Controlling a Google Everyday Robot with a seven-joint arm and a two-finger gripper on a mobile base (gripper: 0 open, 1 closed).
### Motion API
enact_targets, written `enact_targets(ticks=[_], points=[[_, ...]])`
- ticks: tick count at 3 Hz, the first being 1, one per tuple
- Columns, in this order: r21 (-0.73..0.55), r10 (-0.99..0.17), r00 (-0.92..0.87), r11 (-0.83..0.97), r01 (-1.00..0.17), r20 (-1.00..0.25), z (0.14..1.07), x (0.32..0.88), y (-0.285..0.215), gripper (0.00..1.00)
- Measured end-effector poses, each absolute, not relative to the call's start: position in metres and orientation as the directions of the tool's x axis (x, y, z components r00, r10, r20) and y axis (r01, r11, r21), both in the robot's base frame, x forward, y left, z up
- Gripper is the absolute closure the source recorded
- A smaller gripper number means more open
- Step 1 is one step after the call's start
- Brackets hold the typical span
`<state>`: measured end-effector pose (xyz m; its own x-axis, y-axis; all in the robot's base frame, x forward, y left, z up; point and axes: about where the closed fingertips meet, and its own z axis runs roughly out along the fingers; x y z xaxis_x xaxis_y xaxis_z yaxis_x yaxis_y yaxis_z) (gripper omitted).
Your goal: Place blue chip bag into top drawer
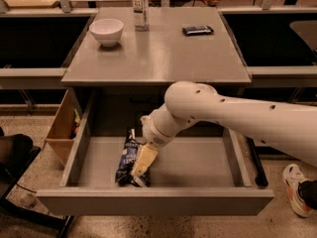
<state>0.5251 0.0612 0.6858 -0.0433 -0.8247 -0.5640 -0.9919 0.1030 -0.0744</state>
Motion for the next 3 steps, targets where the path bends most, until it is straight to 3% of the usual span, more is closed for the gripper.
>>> enact_targets(ticks=[3], points=[[-0.065, -0.929, 0.092, -0.074, -0.995, -0.358, 0.811, 0.497, 0.052, 0.00]])
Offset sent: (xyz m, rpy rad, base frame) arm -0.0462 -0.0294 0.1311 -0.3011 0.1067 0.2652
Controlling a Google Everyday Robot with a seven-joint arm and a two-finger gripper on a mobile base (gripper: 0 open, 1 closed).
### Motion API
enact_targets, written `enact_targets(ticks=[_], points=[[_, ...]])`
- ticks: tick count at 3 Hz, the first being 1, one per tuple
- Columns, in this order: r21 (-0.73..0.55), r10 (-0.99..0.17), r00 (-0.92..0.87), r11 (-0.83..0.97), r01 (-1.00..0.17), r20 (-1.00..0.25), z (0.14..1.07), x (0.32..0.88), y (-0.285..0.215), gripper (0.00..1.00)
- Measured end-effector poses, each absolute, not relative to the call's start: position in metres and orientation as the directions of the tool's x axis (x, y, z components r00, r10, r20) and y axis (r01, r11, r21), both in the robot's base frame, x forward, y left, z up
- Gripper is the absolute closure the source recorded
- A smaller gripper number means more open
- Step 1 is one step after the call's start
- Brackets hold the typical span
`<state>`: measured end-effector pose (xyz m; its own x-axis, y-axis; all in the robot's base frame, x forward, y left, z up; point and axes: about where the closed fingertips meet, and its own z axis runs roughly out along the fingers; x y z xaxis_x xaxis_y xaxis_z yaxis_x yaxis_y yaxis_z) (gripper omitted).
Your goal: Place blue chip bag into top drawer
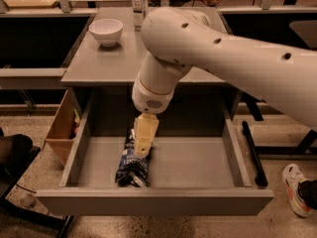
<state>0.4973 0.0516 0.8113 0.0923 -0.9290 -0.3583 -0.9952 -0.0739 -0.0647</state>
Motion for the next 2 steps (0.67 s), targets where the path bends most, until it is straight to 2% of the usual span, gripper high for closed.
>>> enact_targets(ticks=[1, 2], points=[[-0.056, -0.976, 0.036, -0.024, -0.998, -0.214, 0.856, 0.463, 0.016, 0.00], [-0.126, -0.990, -0.086, 0.101, -0.987, -0.115, 0.897, 0.430, -0.033, 0.00]])
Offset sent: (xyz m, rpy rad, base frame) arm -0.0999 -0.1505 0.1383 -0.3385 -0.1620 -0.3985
